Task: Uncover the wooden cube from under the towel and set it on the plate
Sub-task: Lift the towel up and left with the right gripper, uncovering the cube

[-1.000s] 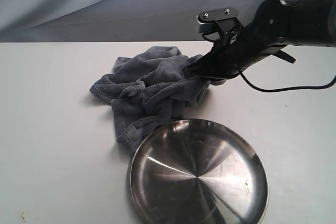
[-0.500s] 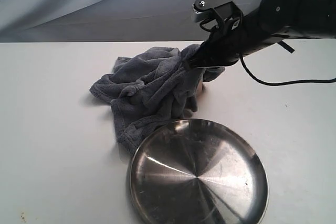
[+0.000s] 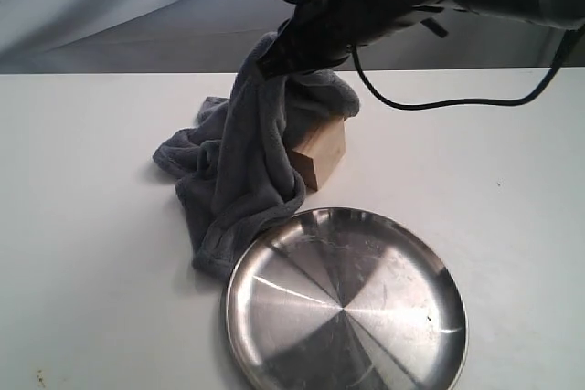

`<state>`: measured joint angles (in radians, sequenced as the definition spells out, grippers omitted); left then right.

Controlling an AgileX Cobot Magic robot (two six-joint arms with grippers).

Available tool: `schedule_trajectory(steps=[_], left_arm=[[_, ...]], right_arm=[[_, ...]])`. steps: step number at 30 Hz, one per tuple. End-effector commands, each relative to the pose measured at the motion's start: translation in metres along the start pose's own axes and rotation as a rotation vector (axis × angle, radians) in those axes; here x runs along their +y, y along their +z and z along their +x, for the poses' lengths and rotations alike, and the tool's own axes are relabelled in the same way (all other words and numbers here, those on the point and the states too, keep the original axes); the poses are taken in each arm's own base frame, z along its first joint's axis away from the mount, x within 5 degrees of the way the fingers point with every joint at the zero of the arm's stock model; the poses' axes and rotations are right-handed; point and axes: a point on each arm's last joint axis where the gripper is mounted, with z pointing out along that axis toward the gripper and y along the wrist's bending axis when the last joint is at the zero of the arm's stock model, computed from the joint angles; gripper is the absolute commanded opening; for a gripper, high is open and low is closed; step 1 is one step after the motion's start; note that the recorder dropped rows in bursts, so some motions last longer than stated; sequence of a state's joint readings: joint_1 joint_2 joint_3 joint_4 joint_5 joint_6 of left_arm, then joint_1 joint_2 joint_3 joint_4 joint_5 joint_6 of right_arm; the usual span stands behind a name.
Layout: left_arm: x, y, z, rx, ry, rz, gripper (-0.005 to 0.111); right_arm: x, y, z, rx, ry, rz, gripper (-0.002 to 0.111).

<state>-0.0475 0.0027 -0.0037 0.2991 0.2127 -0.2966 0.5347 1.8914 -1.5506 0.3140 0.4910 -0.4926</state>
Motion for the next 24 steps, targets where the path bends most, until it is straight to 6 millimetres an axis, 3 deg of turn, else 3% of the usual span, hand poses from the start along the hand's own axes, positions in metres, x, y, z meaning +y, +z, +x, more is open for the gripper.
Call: schedule_trajectory(steps=[1,8,14,24], left_arm=[[0.0,0.0,0.001,-0.005,0.005,-0.002,0.0],[0.0,0.0,0.001,-0.005,0.005,-0.002,0.0],[0.0,0.0,0.001,-0.005,0.005,-0.002,0.0],[0.0,0.0,0.001,-0.005,0.005,-0.002,0.0]], right_arm=[[0.008,0.013,-0.006,-0.032,-0.041,-0.005,0.0],[0.007,0.038,0.009,0.013,-0.039,-0.011,0.0],[0.001,0.039,-0.003,-0.12,-0.078,0.066,0.0],[0.005,0.037,-0.018,-0.275,0.053,0.095,0.0]])
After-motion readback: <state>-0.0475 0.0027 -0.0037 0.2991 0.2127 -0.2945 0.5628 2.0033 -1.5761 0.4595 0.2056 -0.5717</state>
